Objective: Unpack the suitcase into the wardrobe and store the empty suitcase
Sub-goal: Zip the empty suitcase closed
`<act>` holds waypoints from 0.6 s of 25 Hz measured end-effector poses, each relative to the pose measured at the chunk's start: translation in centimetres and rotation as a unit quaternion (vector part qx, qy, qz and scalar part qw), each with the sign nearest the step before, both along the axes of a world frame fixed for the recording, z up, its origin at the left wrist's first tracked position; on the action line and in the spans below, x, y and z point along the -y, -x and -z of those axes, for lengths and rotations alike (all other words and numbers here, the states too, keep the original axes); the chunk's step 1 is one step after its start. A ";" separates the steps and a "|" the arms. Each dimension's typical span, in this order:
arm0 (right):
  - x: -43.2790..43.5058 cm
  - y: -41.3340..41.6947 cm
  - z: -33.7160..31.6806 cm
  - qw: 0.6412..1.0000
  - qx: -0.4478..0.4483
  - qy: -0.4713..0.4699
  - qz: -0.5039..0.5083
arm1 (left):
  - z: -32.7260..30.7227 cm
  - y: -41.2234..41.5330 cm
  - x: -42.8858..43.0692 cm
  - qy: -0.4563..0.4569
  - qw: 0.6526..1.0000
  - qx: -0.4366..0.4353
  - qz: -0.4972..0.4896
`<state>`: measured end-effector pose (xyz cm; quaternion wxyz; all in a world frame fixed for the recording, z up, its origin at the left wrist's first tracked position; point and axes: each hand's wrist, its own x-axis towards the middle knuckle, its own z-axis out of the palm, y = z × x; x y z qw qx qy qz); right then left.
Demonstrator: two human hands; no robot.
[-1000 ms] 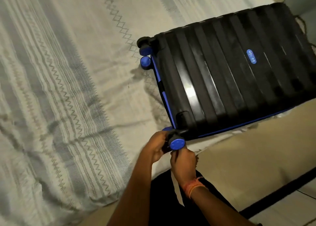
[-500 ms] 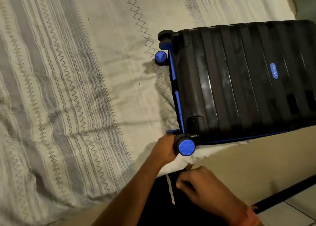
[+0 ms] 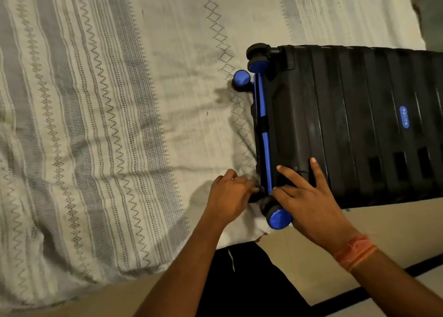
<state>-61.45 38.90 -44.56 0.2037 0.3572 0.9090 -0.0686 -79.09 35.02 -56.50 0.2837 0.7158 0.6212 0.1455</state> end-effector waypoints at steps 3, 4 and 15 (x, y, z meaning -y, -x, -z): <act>0.0 -0.1 0.7 0.999 -0.030 -0.021 0.019 | 0.1 0.7 -3.2 0.039 0.999 -0.004 0.004; 0.2 -0.1 0.7 0.999 -0.035 -0.012 0.027 | 0.3 1.0 -4.5 0.034 0.999 -0.004 -0.006; 2.6 -1.1 1.9 0.995 -0.095 0.002 0.043 | 1.7 6.0 -20.3 0.073 0.988 0.068 -0.122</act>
